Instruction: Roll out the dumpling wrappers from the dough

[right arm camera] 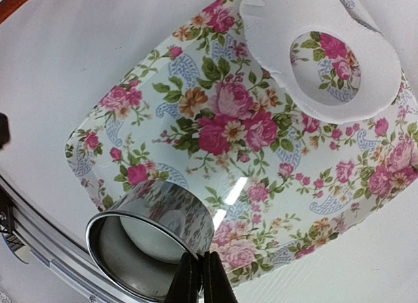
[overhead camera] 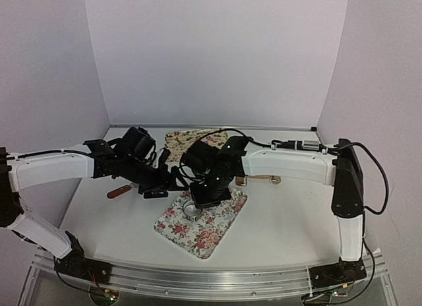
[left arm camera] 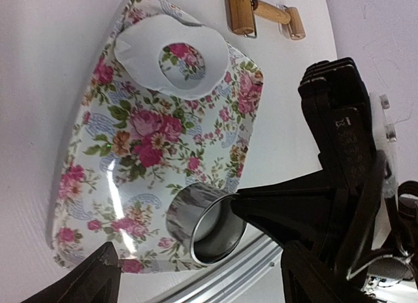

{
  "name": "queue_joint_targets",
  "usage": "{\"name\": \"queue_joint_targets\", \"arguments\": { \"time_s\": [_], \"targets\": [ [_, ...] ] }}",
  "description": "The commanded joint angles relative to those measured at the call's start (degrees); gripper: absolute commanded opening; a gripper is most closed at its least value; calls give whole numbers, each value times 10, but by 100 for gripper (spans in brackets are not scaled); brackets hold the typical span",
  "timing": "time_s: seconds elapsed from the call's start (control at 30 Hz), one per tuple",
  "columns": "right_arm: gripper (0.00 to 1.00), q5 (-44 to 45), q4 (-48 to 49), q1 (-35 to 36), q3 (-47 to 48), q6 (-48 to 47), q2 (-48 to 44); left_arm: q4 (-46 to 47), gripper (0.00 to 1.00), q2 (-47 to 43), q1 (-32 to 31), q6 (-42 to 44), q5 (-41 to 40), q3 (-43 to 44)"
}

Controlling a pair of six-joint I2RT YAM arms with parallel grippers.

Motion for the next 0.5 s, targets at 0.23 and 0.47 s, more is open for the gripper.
{"name": "queue_joint_targets", "arguments": {
  "time_s": [0.23, 0.47],
  "targets": [
    [0, 44, -29, 37, 12, 70, -10, -16, 81, -22, -56, -95, -50, -29],
    [0, 53, -38, 48, 35, 75, 3, -14, 73, 1, -77, -96, -48, -36]
  ]
}}
